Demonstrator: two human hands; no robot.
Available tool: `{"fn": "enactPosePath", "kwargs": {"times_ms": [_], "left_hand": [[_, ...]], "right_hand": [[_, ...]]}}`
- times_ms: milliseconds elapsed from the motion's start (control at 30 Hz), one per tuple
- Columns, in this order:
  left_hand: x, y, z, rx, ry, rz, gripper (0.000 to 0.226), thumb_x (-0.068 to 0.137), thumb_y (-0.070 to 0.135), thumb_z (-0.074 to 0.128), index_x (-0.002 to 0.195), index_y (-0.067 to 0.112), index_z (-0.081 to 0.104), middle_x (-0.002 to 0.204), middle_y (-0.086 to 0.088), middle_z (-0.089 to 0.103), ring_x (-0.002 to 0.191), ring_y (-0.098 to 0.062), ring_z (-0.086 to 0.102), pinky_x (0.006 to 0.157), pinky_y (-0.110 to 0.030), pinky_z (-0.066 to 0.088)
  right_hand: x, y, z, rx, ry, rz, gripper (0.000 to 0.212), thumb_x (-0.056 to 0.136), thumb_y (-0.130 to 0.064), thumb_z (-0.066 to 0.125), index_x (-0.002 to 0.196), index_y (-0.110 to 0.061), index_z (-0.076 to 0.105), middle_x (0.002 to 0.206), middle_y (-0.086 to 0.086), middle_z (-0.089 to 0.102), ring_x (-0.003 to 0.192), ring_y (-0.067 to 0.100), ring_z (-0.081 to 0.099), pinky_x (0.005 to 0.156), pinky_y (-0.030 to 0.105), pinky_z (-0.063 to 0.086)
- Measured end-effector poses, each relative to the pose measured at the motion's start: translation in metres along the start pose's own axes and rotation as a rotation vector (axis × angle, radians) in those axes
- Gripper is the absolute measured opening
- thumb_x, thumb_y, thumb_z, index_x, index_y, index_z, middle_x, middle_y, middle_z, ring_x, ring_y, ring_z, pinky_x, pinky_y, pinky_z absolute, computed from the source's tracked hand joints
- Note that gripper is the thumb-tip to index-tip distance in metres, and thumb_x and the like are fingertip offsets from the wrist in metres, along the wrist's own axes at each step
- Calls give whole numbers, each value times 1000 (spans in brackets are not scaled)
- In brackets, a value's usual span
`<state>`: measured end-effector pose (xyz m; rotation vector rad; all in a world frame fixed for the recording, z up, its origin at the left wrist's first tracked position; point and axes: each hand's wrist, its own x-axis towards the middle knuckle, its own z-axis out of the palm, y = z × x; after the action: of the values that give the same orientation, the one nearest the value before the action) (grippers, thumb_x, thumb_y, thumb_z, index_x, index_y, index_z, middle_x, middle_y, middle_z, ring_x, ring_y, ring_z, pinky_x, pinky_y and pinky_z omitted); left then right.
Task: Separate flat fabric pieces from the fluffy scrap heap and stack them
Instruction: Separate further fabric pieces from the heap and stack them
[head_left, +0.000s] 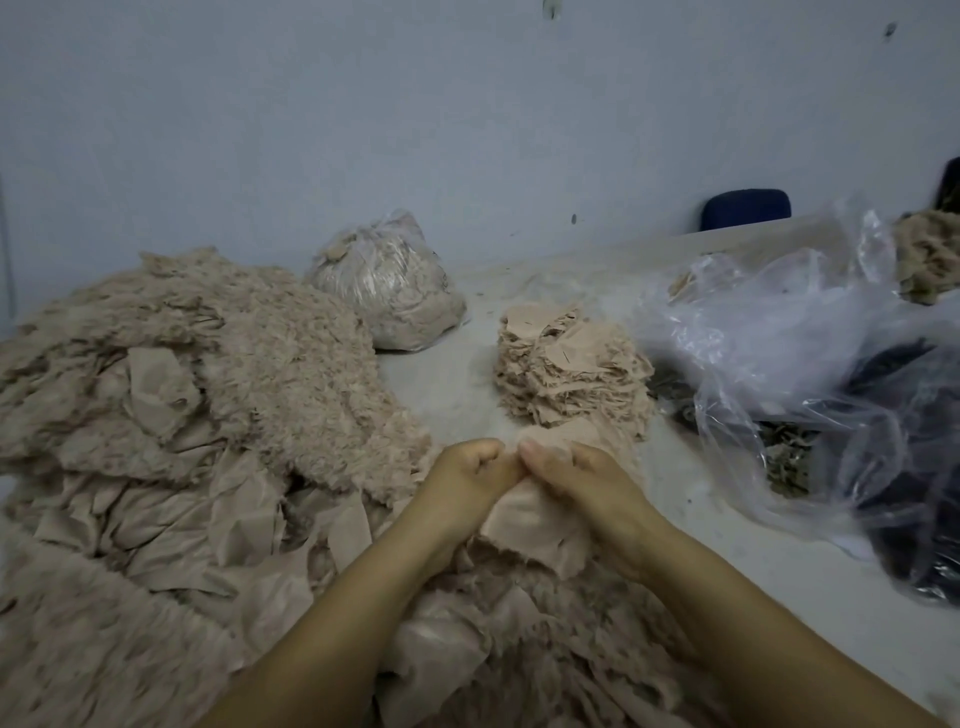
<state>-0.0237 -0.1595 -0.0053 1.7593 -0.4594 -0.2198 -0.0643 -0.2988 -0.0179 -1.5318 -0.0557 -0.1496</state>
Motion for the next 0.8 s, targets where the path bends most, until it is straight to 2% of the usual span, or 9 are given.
{"fn": "enactPosePath", "kwargs": {"times_ms": [100,233,300,367,433,500,600,700,800], "left_hand": [[3,1,-6,58,34,47,40,88,36,60,58,14,46,57,-6,36,51,-13,32,47,-27,23],[8,-3,-19,58,220,39,53,79,52,57,42,23,34,43,5,29,40,-11,26,40,-21,21],[7,-8,-28,-1,311,-25,55,77,60,52,39,21,39,38,4,32,34,-11,27,40,-19,24],[4,-5,-30,-42,226,-120,57,72,69,44,50,19,56,40,1,48,35,-9,42,39,-18,35],[3,-1,-19,-141,-1,-235,62,66,71,50,68,12,68,59,-4,66,53,-11,60,53,-23,52],[4,4,-2,-249,-107,-258,43,70,55,63,76,13,70,75,-6,71,69,-13,66,71,-29,56],[12,5,11,-342,41,-234,21,92,25,57,74,15,61,83,-3,67,82,-14,64,74,-29,53],[20,4,14,-369,75,-217,23,99,21,47,78,14,54,81,-2,64,82,-17,63,73,-30,52],[23,6,19,-369,76,-188,15,95,25,54,87,12,53,82,-5,64,76,-16,64,70,-32,56]], "right_hand": [[0,-3,-2,101,38,23,26,78,-34,70,85,-9,68,73,6,72,67,19,67,55,26,52],[8,0,-4,189,342,-1,7,91,-18,62,89,-15,67,74,0,72,65,13,66,55,23,51],[12,3,-12,243,505,38,16,94,-25,58,94,-11,65,83,10,69,70,20,64,58,28,51],[12,3,-11,218,584,22,26,97,-26,53,99,-2,64,92,22,68,77,23,64,68,35,54],[10,2,2,243,568,-22,24,97,-18,52,101,3,63,98,28,67,84,31,65,78,45,54],[7,3,15,299,506,-41,19,95,-9,54,98,7,64,94,29,68,86,38,65,79,49,54],[-1,6,21,434,416,-5,16,88,1,61,100,11,65,95,31,68,87,38,68,80,48,56],[-4,3,11,550,346,12,22,80,-3,65,100,7,67,92,22,72,82,30,71,67,33,59],[0,-1,1,556,327,33,33,81,-18,65,101,9,67,86,19,71,78,28,69,62,31,56]]}}
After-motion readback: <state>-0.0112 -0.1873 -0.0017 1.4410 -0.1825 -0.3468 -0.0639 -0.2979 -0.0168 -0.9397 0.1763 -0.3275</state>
